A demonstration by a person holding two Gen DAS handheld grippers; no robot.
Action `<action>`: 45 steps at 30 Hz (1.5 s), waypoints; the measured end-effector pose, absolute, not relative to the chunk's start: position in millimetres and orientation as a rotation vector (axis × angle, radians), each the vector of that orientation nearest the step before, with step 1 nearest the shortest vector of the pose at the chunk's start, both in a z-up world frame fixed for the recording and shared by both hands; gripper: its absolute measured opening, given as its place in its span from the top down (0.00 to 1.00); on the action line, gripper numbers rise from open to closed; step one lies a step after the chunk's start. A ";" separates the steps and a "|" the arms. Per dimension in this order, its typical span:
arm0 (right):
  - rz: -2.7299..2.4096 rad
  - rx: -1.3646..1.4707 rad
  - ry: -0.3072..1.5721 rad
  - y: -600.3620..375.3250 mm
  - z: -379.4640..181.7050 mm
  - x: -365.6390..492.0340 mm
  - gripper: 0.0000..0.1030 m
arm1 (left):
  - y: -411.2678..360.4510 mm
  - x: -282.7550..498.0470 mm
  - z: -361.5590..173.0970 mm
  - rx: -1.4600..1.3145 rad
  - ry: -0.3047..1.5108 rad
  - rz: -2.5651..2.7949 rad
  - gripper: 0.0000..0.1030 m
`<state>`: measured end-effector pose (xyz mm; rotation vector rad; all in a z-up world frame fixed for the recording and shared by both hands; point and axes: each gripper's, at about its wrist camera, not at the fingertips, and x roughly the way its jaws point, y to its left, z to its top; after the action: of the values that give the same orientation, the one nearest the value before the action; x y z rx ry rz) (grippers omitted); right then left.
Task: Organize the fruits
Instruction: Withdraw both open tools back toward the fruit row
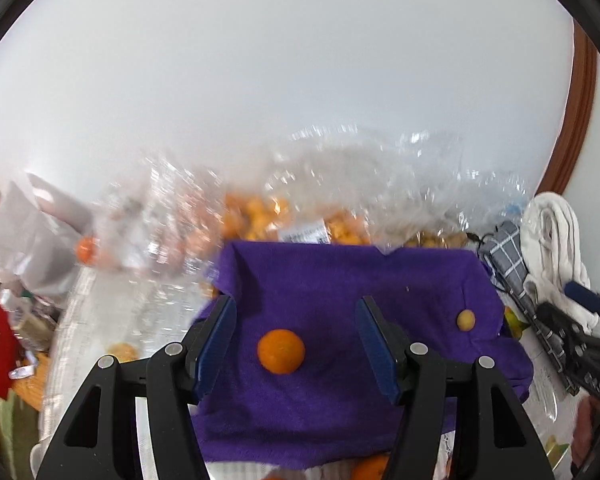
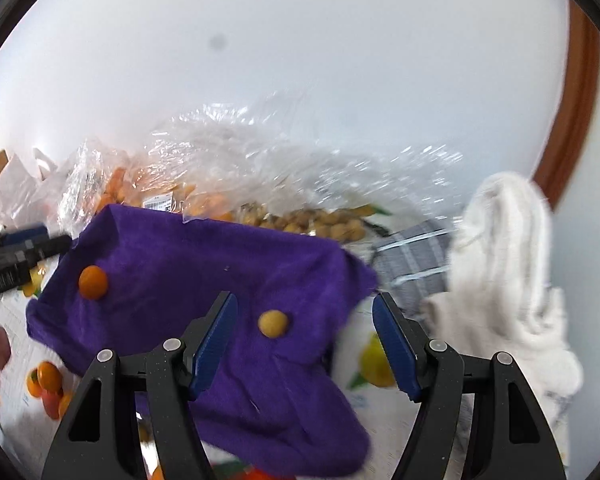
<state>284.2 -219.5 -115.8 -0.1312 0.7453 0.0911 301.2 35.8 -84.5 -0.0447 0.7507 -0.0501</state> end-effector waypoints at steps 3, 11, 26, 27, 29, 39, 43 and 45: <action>0.115 -0.110 0.755 -226.7 -106.8 260.7 0.32 | 45.6 276.9 -75.2 -0.062 0.738 -0.068 0.42; 0.155 -0.031 0.810 -231.7 -130.9 215.2 0.32 | 64.4 209.5 -85.5 -0.040 0.741 -0.041 0.41; 0.188 -0.010 0.804 -238.1 -159.0 143.3 0.32 | 90.9 133.1 -130.7 -0.070 0.815 0.024 0.39; 0.190 -0.011 0.804 -238.2 -160.7 141.6 0.32 | 92.5 130.5 -134.2 -0.069 0.822 0.029 0.39; 0.190 -0.011 0.808 -237.6 -164.6 138.7 0.33 | 93.0 127.9 -138.1 -0.062 0.828 0.034 0.39; 0.215 -0.043 0.817 -223.4 -177.8 139.1 0.48 | 103.0 128.2 -173.3 -0.041 0.912 0.063 0.39; 0.234 -0.047 0.841 -214.2 -187.3 146.9 0.48 | 107.1 130.0 -185.6 -0.045 0.932 0.060 0.39; 0.251 -0.039 0.850 -209.7 -191.9 149.7 0.48 | 109.5 131.4 -190.4 -0.054 0.941 0.052 0.39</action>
<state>149.7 -209.7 -191.9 -0.0387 0.8497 0.2512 131.4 109.5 -190.4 -0.0542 0.9414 0.0515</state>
